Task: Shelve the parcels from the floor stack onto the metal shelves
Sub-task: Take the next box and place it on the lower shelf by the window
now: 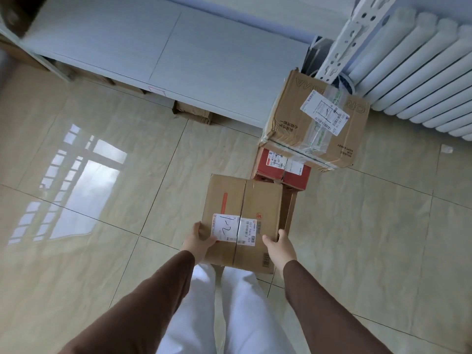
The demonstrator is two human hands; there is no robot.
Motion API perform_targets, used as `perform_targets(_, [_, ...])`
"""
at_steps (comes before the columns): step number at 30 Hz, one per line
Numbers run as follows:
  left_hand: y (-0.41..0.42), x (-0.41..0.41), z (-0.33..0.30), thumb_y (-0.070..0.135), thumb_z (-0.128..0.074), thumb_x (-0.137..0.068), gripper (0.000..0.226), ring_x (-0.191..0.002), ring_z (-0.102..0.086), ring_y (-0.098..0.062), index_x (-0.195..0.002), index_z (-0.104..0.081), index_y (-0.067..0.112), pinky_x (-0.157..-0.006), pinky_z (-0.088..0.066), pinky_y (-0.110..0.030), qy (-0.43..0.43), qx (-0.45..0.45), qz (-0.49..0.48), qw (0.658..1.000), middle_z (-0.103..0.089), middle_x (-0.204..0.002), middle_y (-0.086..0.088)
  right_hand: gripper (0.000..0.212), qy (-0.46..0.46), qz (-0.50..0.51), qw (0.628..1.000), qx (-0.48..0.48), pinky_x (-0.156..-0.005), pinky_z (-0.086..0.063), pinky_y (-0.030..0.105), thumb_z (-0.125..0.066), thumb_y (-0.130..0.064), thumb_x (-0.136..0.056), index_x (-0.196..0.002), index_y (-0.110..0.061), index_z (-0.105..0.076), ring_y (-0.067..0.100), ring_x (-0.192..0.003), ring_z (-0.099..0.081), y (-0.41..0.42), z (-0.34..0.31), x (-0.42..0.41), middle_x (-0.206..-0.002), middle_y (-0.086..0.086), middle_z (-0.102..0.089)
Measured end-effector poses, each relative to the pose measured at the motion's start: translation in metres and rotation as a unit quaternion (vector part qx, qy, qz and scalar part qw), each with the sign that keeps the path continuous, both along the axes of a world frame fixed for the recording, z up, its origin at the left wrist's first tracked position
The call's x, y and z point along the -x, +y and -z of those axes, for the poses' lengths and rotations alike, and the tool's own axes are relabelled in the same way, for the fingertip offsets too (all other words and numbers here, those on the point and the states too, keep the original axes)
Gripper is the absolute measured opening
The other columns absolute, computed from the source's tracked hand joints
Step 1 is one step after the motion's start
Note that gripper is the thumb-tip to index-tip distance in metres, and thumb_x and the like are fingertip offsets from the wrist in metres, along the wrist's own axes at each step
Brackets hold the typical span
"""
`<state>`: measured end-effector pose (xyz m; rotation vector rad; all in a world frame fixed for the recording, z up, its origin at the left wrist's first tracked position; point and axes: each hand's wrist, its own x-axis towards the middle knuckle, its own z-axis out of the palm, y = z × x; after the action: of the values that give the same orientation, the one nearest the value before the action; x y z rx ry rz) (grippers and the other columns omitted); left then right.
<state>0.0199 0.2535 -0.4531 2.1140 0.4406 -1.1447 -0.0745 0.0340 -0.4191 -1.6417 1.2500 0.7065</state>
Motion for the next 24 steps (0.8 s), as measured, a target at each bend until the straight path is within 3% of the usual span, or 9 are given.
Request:
perform_targets(6, [0.077, -0.051, -0.093, 0.012, -0.068, -0.096, 0.056, -0.099, -0.056, -0.026, -0.142, -0.036, 0.008, -0.071, -0.047, -0.03, -0.1, 0.066, -0.143, 0.982, -0.056, -0.126, -0.012, 0.068, -0.13, -0.08, 0.988, -0.019, -0.116, -0.039, 0.044, -0.055, -0.042, -0.1, -0.159, -0.02, -0.027, 0.025, -0.142, -0.045, 0.063, -0.074, -0.087, -0.158, 0.003, -0.042])
perform_targets(10, [0.126, -0.101, -0.167, 0.015, -0.066, -0.099, 0.043, -0.086, -0.06, -0.009, -0.132, -0.039, 0.018, -0.067, -0.052, -0.024, -0.205, 0.124, -0.219, 0.946, -0.057, -0.12, -0.003, 0.074, -0.232, -0.11, 0.966, -0.034, -0.118, -0.038, 0.042, -0.057, -0.045, -0.095, -0.159, -0.027, -0.027, 0.019, -0.143, -0.043, 0.109, -0.129, -0.167, -0.159, -0.003, -0.041])
perform_targets(12, [0.149, -0.127, -0.206, 0.018, -0.064, -0.1, 0.046, -0.092, -0.061, -0.005, -0.137, -0.038, 0.019, -0.063, -0.053, -0.014, -0.26, 0.15, -0.241, 0.923, -0.057, -0.12, 0.003, 0.08, -0.286, -0.12, 0.95, -0.039, -0.116, -0.041, 0.043, -0.057, -0.053, -0.085, -0.157, -0.031, -0.03, 0.015, -0.14, -0.047, 0.134, -0.156, -0.205, -0.155, -0.006, -0.046])
perform_targets(14, [0.176, -0.152, -0.24, 0.017, -0.064, -0.1, 0.051, -0.105, -0.063, -0.013, -0.143, -0.037, 0.018, -0.069, -0.054, -0.011, -0.311, 0.177, -0.259, 0.897, -0.057, -0.128, 0.003, 0.078, -0.341, -0.119, 0.931, -0.05, -0.12, -0.036, 0.043, -0.061, -0.047, -0.09, -0.159, -0.028, -0.029, 0.014, -0.144, -0.041, 0.162, -0.191, -0.239, -0.159, -0.006, -0.041])
perform_targets(17, [0.217, -0.186, -0.283, 0.018, -0.066, -0.098, 0.06, -0.12, -0.062, -0.016, -0.148, -0.034, 0.025, -0.088, -0.054, -0.023, -0.373, 0.21, -0.273, 0.861, -0.056, -0.138, 0.002, 0.073, -0.406, -0.108, 0.904, -0.079, -0.124, -0.027, 0.042, -0.063, -0.035, -0.098, -0.16, -0.03, -0.024, 0.013, -0.15, -0.029, 0.202, -0.24, -0.281, -0.165, -0.009, -0.029])
perform_targets(20, [0.251, -0.212, -0.321, 0.017, -0.069, -0.096, 0.064, -0.124, -0.06, -0.015, -0.149, -0.034, 0.029, -0.103, -0.053, -0.034, -0.434, 0.231, -0.27, 0.828, -0.056, -0.14, 0.004, 0.074, -0.472, -0.104, 0.869, -0.103, -0.12, -0.037, 0.045, -0.066, -0.035, -0.092, -0.157, -0.034, -0.03, 0.011, -0.143, -0.043, 0.235, -0.278, -0.315, -0.158, -0.01, -0.042])
perform_targets(24, [0.283, -0.238, -0.356, 0.009, -0.067, -0.095, 0.069, -0.128, -0.057, -0.013, -0.151, -0.032, 0.027, -0.109, -0.048, -0.036, -0.488, 0.262, -0.27, 0.788, -0.055, -0.143, 0.005, 0.062, -0.545, -0.094, 0.822, -0.133, -0.111, -0.048, 0.037, -0.063, -0.014, -0.099, -0.153, -0.029, -0.038, 0.006, -0.127, -0.058, 0.271, -0.321, -0.352, -0.141, -0.01, -0.059])
